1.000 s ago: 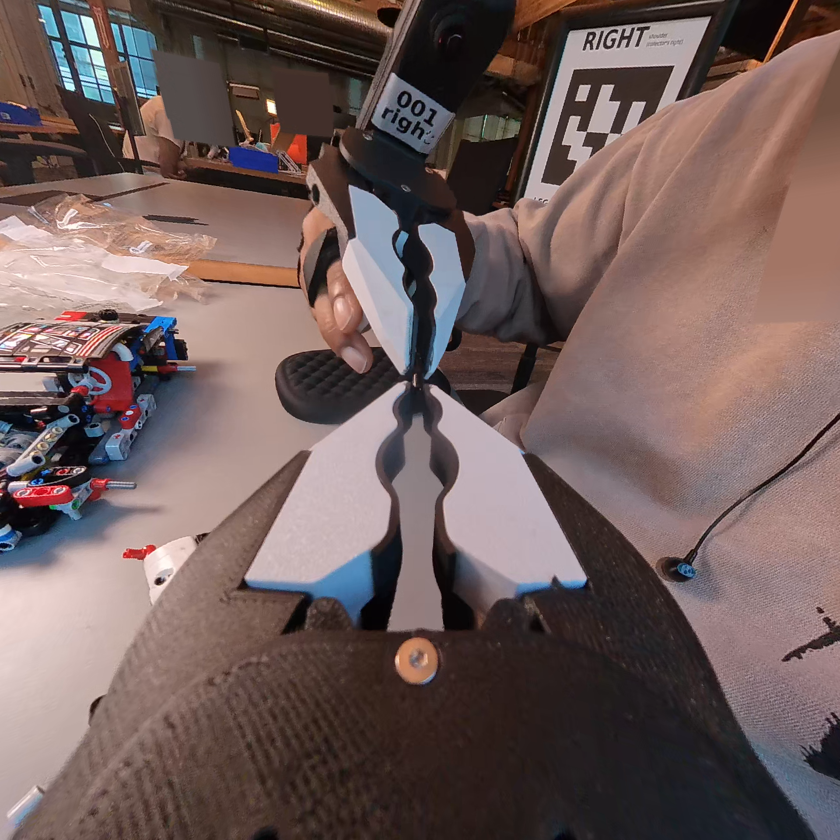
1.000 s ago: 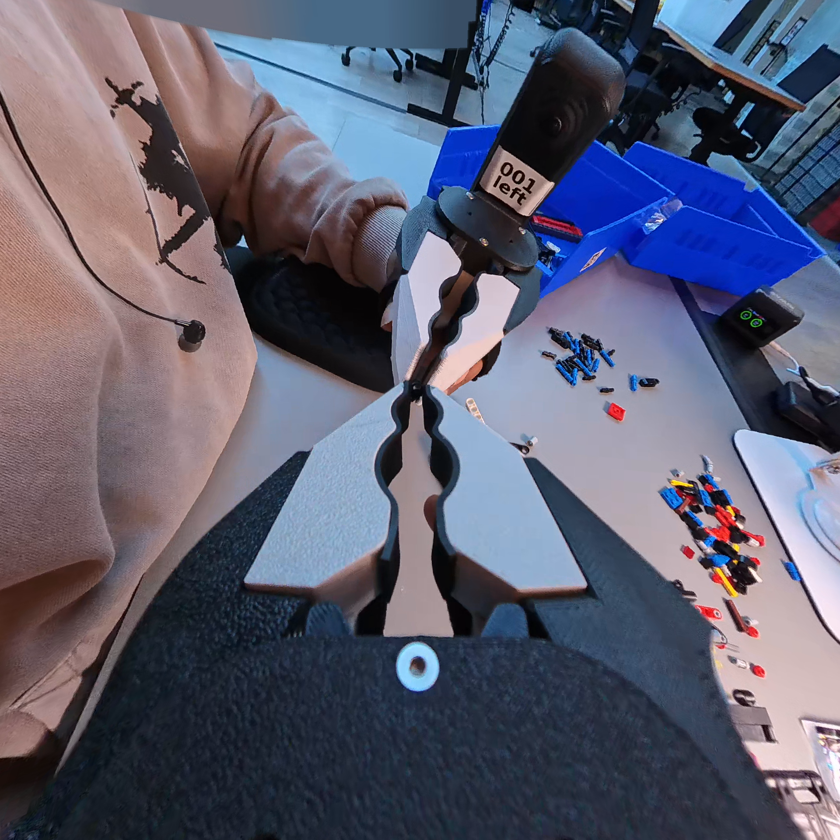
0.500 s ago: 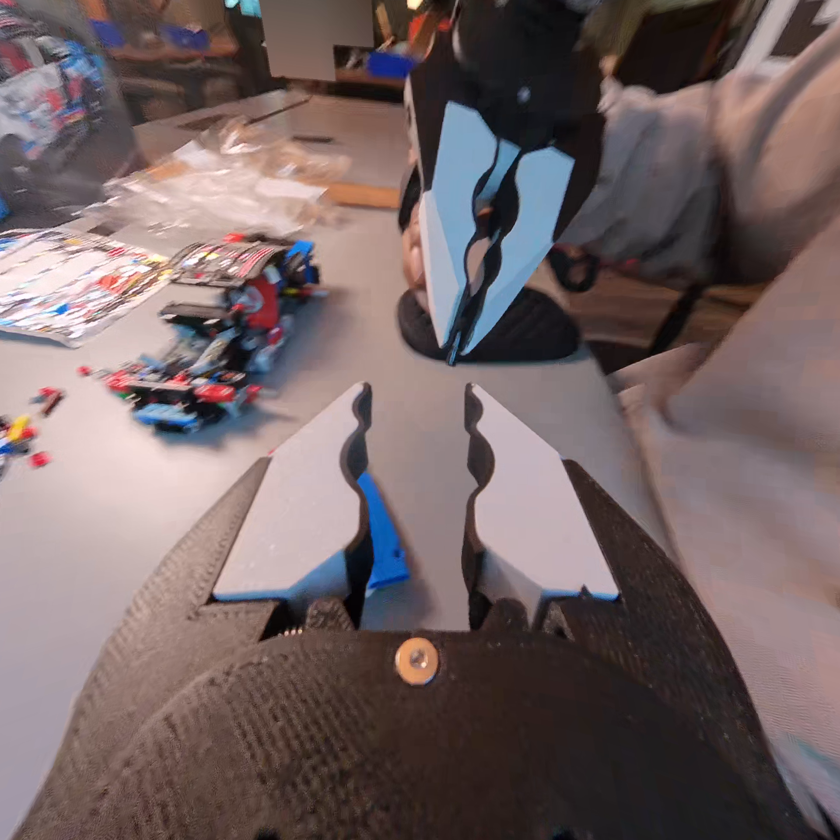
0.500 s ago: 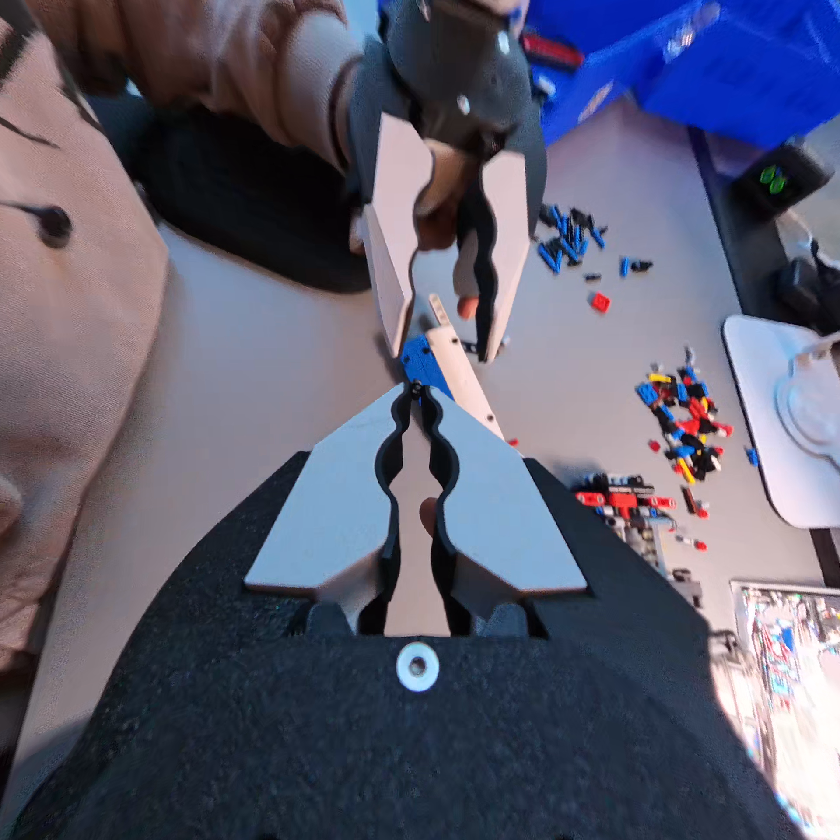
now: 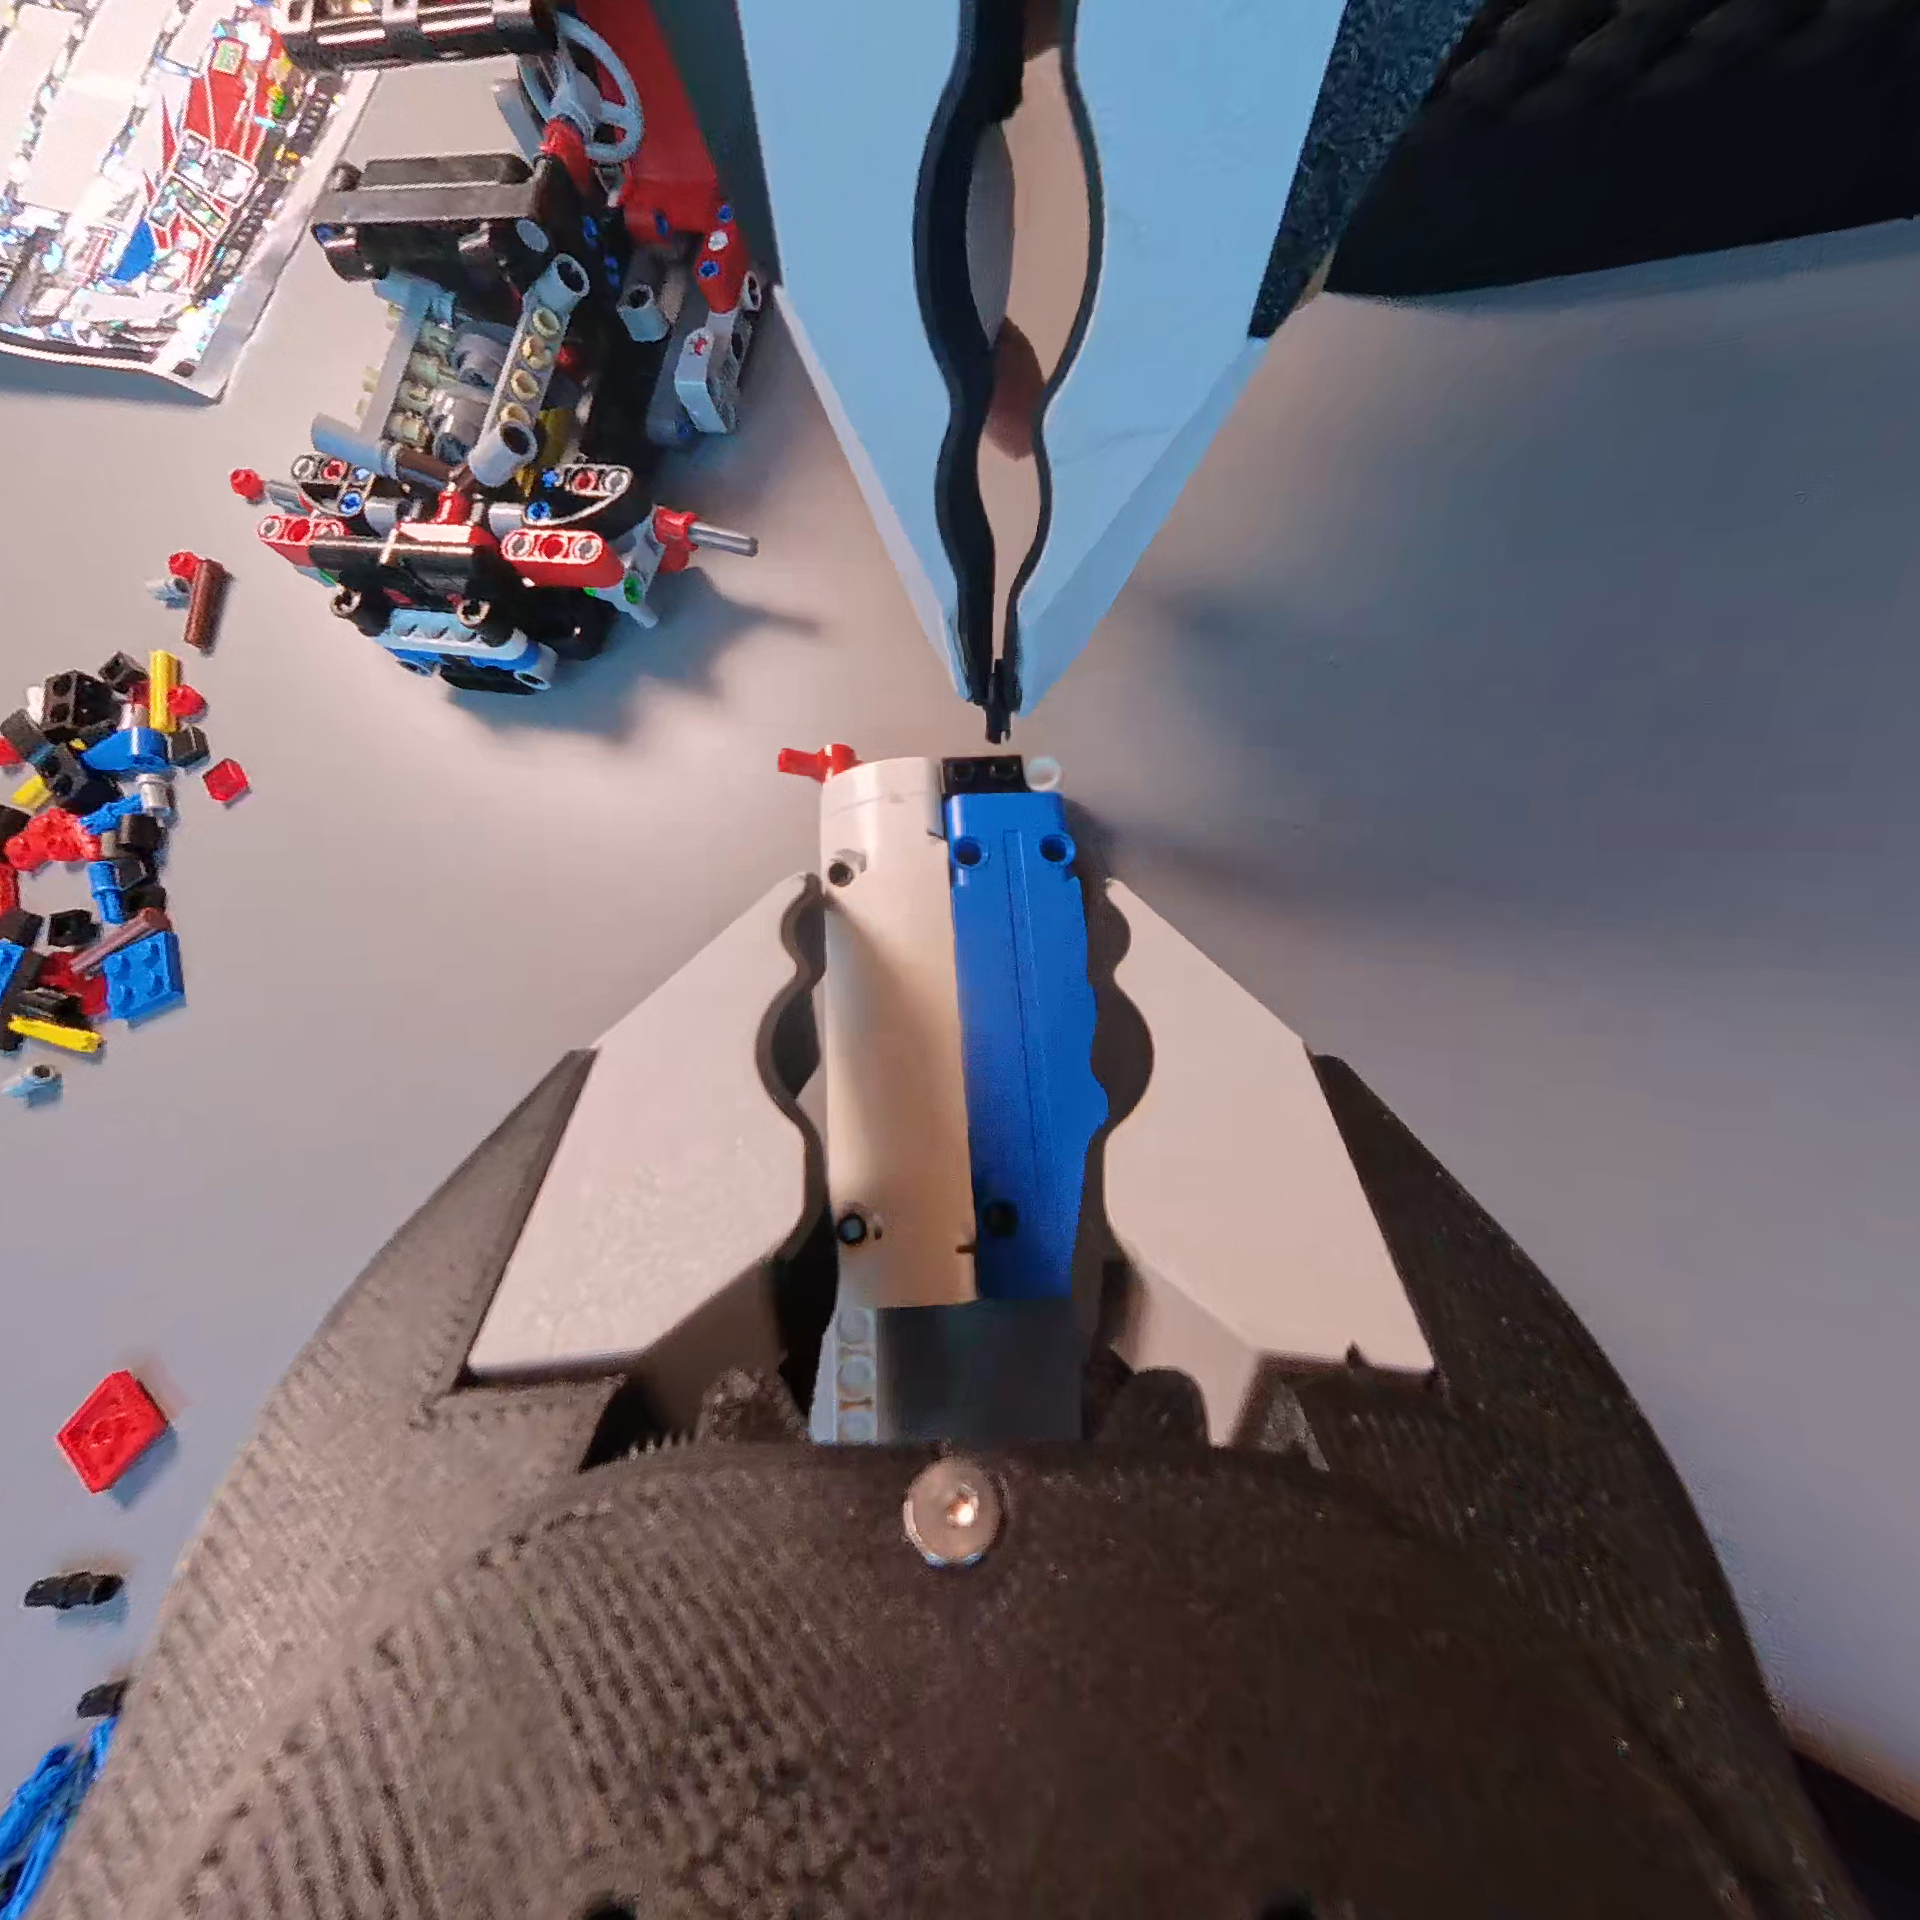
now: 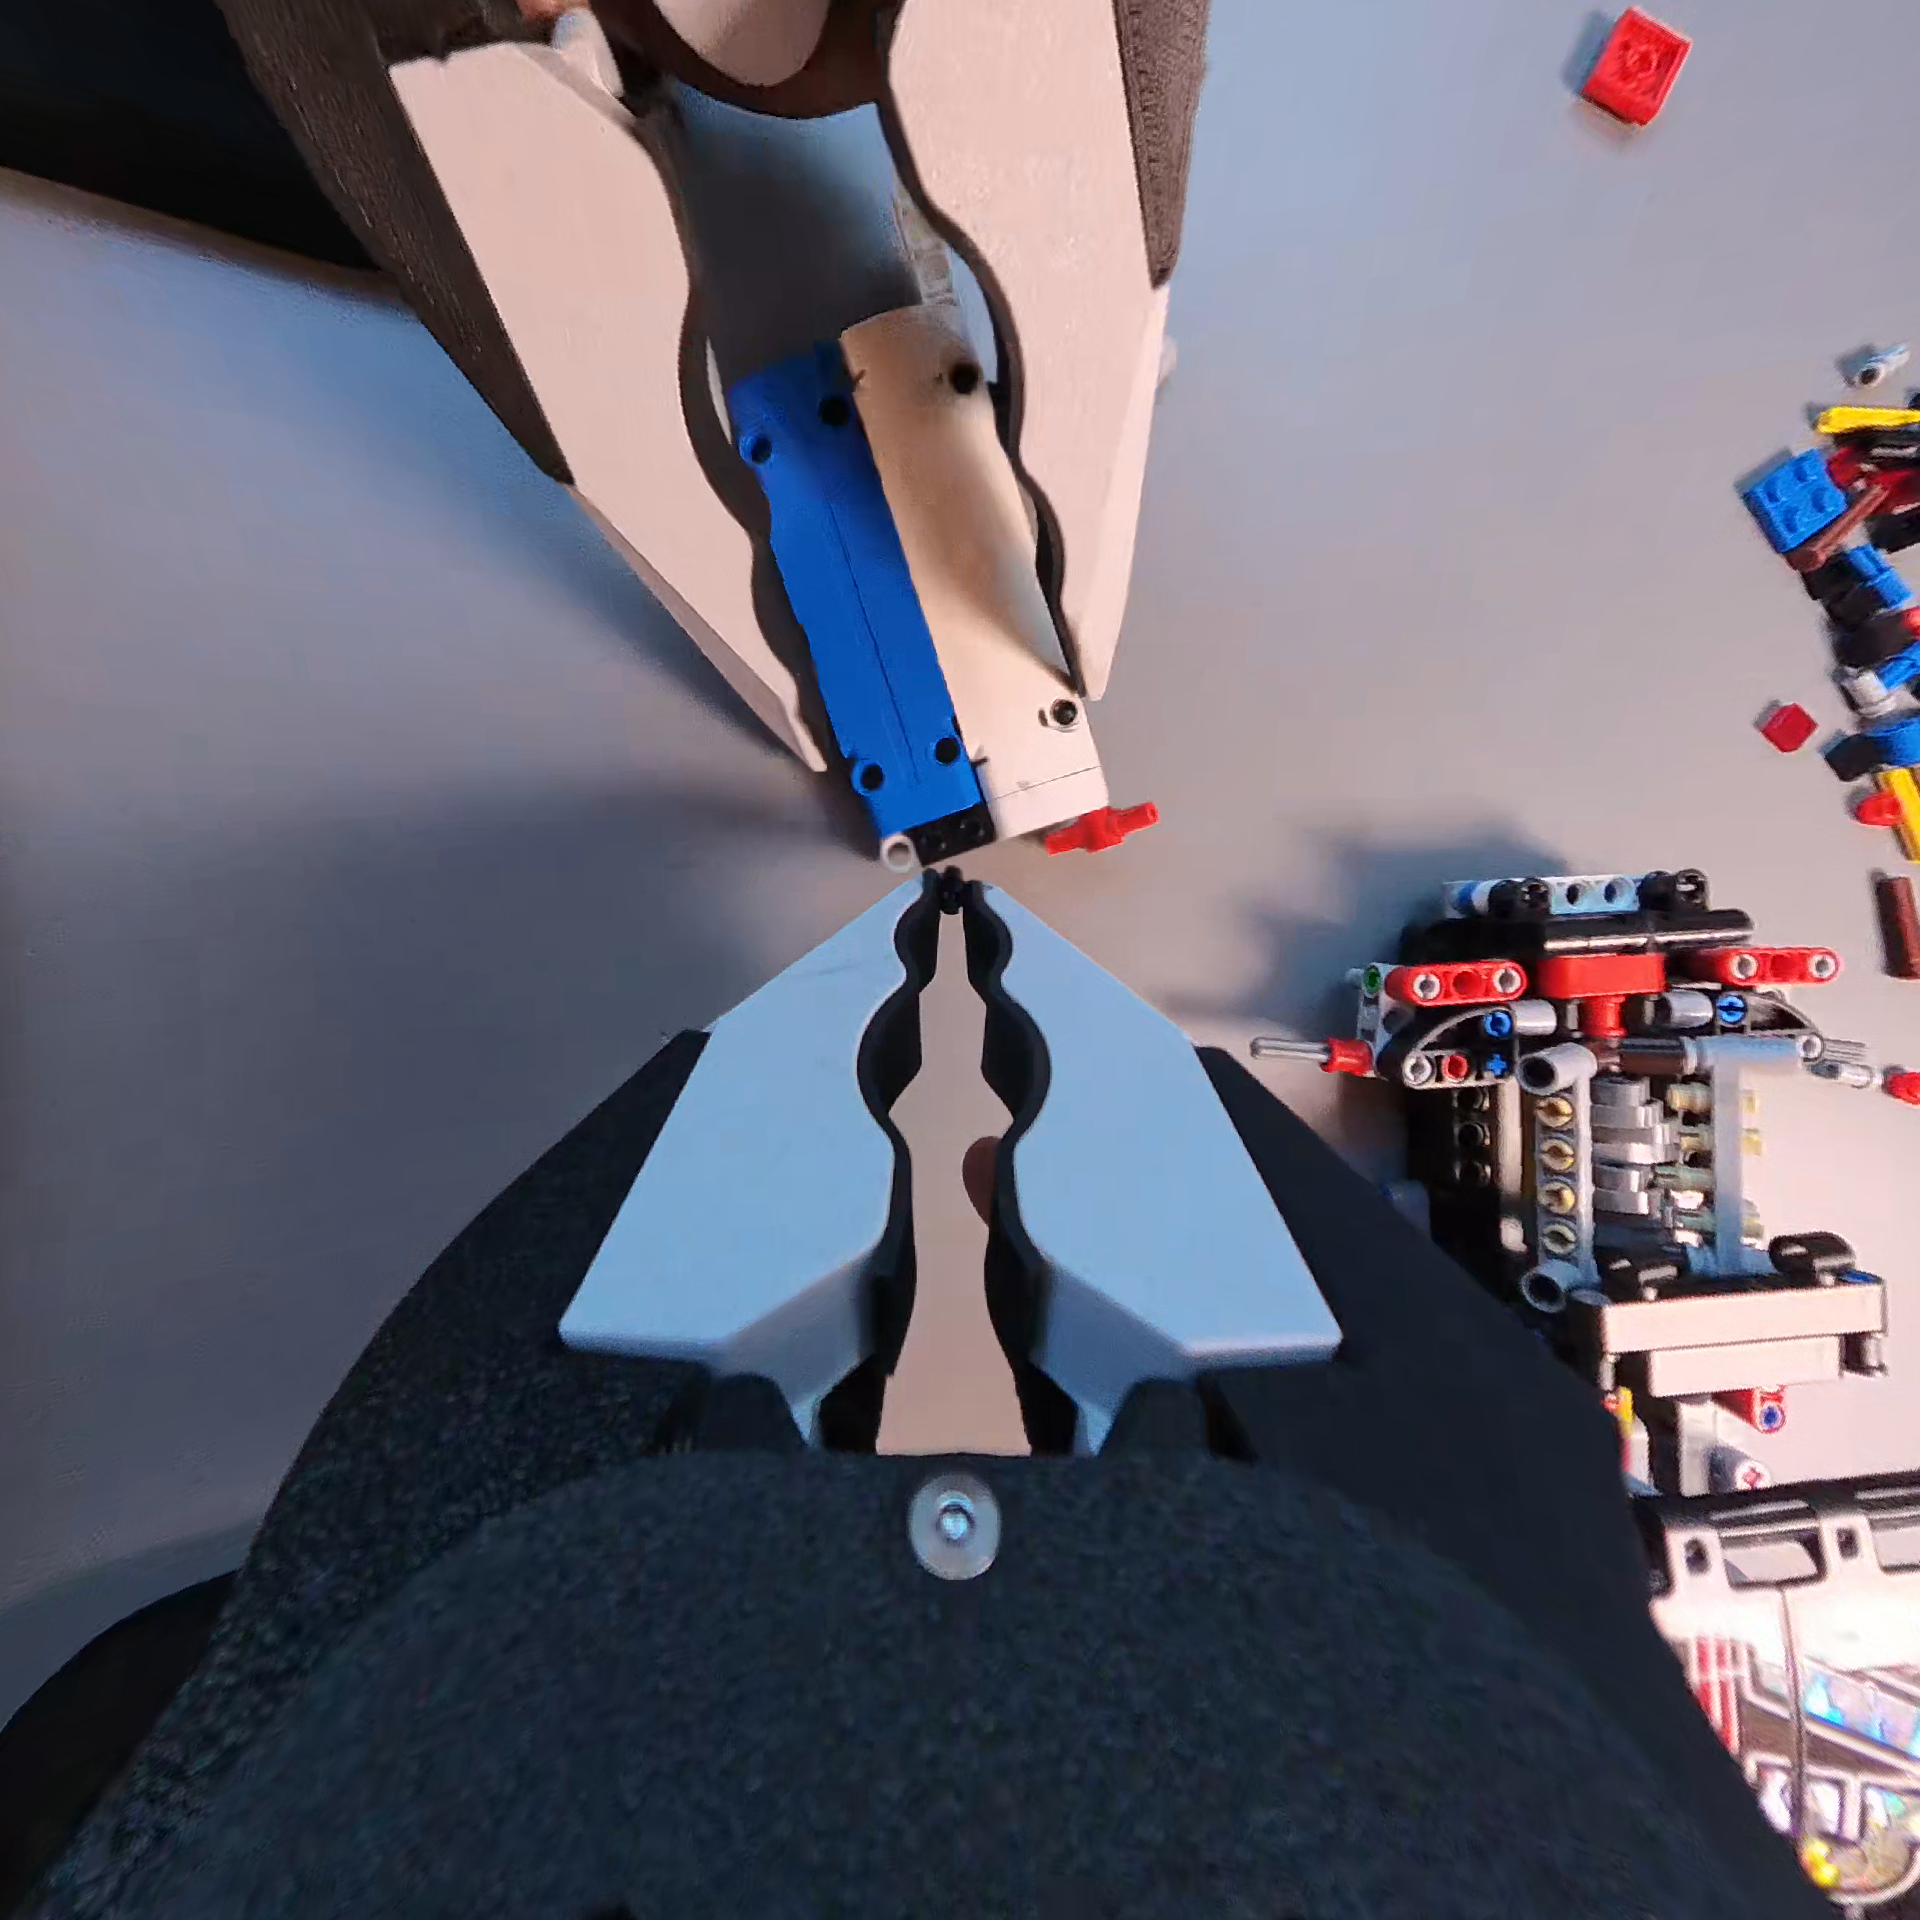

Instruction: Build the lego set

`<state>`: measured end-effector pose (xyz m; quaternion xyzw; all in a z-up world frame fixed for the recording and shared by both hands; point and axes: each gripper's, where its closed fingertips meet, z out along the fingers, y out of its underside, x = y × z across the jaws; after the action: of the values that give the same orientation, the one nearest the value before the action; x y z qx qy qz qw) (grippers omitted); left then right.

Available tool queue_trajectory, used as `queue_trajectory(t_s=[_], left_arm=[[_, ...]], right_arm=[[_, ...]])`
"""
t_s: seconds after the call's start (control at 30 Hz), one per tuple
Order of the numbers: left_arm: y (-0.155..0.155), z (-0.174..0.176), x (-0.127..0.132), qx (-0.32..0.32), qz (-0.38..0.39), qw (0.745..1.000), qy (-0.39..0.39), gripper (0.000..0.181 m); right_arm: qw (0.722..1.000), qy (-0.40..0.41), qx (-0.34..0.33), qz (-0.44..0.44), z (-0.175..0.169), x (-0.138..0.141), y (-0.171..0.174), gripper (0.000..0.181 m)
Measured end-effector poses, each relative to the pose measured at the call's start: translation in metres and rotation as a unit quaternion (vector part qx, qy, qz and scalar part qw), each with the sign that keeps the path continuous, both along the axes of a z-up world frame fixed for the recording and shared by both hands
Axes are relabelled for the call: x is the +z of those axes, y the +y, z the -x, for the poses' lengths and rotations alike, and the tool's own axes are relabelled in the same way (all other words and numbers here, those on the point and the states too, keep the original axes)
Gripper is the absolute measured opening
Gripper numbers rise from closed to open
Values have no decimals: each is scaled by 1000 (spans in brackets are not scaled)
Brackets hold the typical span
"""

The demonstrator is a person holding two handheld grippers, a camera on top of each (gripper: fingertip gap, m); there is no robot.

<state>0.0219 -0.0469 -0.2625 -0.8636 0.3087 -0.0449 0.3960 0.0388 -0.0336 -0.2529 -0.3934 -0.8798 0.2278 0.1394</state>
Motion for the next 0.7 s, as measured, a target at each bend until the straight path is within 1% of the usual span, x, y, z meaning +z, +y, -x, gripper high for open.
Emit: queue_trajectory(t_s=[0.03,0.17,0.3,0.37,0.47,0.6,0.7], left_arm=[[0,0,0,0,-1,1000,1,48],[0,-1,1,-1,-6,1000,0,52],[-2,-1,13,-16,-22,1000,-8,55],[-3,1,10,-27,-5,1000,-2,59],[-6,4,0,-49,25,998,25,60],[-5,3,-5,-75,55,995,41,52],[-3,4,-5,-76,61,994,40,52]], right_arm=[[1000,-3,-1,-2,0,-1,1,2],[1000,-12,2,7,0,-1,-4,2],[1000,-13,8,9,0,5,-10,2],[1000,-19,11,12,-2,7,-14,2],[1000,-29,8,0,-3,0,-13,2],[999,-35,-3,8,-2,-5,-10,2],[999,-39,-3,-8,-3,-7,-6,2]])
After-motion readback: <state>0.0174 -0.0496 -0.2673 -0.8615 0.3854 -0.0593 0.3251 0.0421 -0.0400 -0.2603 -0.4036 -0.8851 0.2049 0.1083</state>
